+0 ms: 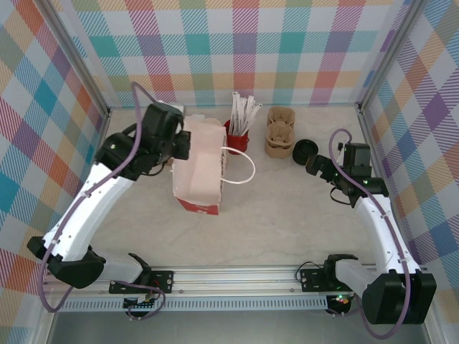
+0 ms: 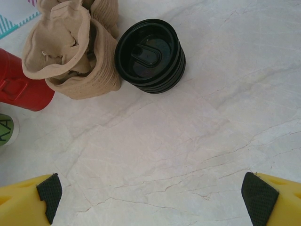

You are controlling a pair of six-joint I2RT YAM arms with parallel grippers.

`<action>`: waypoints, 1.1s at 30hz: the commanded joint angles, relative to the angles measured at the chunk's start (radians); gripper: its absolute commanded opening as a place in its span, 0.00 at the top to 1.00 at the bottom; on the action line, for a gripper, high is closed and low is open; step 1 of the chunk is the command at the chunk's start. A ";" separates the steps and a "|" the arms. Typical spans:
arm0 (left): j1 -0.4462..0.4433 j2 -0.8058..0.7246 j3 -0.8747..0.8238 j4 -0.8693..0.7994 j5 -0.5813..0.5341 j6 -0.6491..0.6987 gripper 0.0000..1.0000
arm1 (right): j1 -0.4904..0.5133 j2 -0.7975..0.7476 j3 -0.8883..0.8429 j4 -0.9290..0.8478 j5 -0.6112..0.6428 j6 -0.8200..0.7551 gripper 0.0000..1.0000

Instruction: Pack the takeout coffee

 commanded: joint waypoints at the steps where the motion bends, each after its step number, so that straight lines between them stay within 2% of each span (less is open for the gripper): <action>1: 0.047 -0.024 0.090 -0.051 -0.068 0.095 1.00 | -0.006 0.001 0.036 -0.018 -0.016 -0.001 0.00; 12: 0.302 0.061 0.357 -0.072 -0.121 0.303 1.00 | -0.005 0.011 0.044 -0.024 -0.017 -0.005 0.00; 17: 0.440 0.109 0.417 -0.071 -0.159 0.388 1.00 | -0.006 0.018 0.056 -0.030 -0.015 -0.013 0.00; 24: 0.658 0.175 0.416 -0.037 -0.066 0.394 1.00 | -0.006 0.039 0.075 -0.038 -0.022 -0.014 0.00; 33: 0.834 0.277 0.306 0.061 0.107 0.340 1.00 | -0.005 0.038 0.069 -0.039 -0.022 -0.011 0.00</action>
